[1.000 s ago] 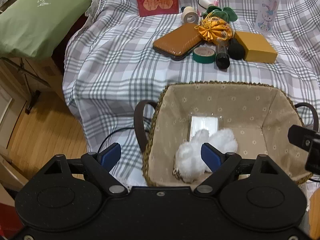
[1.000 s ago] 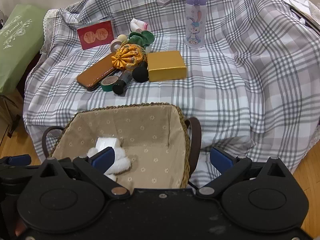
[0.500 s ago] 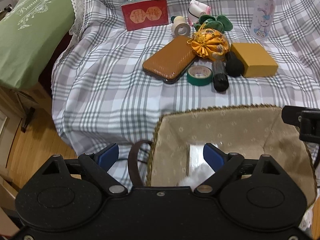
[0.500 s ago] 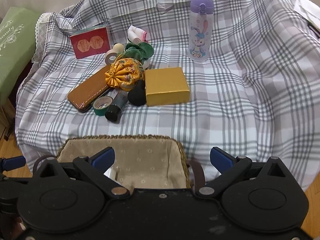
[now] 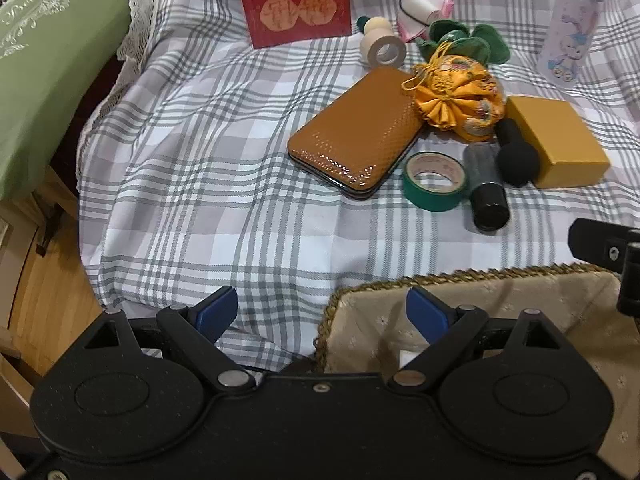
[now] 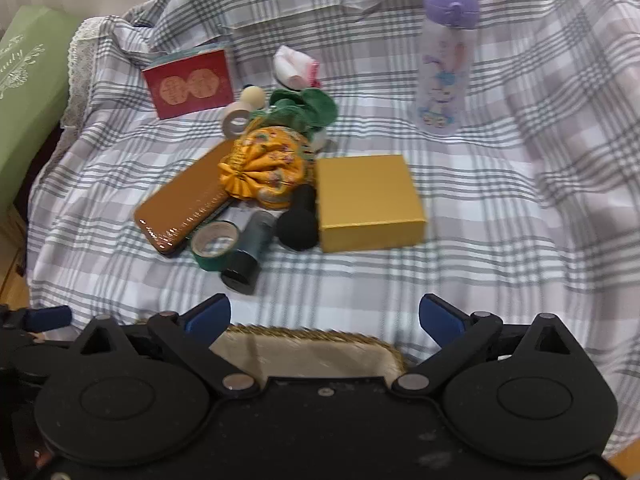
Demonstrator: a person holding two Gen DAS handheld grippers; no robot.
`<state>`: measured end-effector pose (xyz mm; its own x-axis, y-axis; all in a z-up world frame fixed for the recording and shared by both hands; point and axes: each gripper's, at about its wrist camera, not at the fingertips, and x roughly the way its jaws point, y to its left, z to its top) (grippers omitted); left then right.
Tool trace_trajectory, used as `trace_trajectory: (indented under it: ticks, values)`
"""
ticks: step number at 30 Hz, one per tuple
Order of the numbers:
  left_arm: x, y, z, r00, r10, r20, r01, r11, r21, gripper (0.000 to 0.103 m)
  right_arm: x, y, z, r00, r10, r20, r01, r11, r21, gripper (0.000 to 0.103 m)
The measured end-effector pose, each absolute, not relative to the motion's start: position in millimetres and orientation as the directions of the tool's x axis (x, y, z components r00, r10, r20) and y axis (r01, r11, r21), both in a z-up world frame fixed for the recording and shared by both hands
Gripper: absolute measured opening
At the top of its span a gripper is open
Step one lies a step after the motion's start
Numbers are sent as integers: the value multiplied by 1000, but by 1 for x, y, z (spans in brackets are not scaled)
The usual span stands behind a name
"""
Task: Organize soft objects
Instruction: 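Reach to the green tape roll and grasp it with the left tool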
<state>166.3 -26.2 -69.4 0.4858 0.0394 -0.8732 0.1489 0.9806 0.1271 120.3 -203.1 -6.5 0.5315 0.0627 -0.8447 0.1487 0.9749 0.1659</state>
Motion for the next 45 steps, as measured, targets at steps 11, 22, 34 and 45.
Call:
trace_trajectory:
  ticks: [11,22,34,45]
  values:
    - [192,-3,-86,431,69,-900,79,990,113,89,154,-168,-30,496,119,-860,38,987,158,64]
    - [200,-1,-85,425,43,-904,80,993,85,89,174,-173,-49,457,86,-885,87,986,141,62]
    - [214,-30,-80,423,-83,-902,181,983,-5,88,174,-228,-58,432,4,-902,293,945,144,63]
    - [233,-63,-88,409,-139,-902,232,972,-44,75,157,-231,-51,455,57,-889,260,946,194,69]
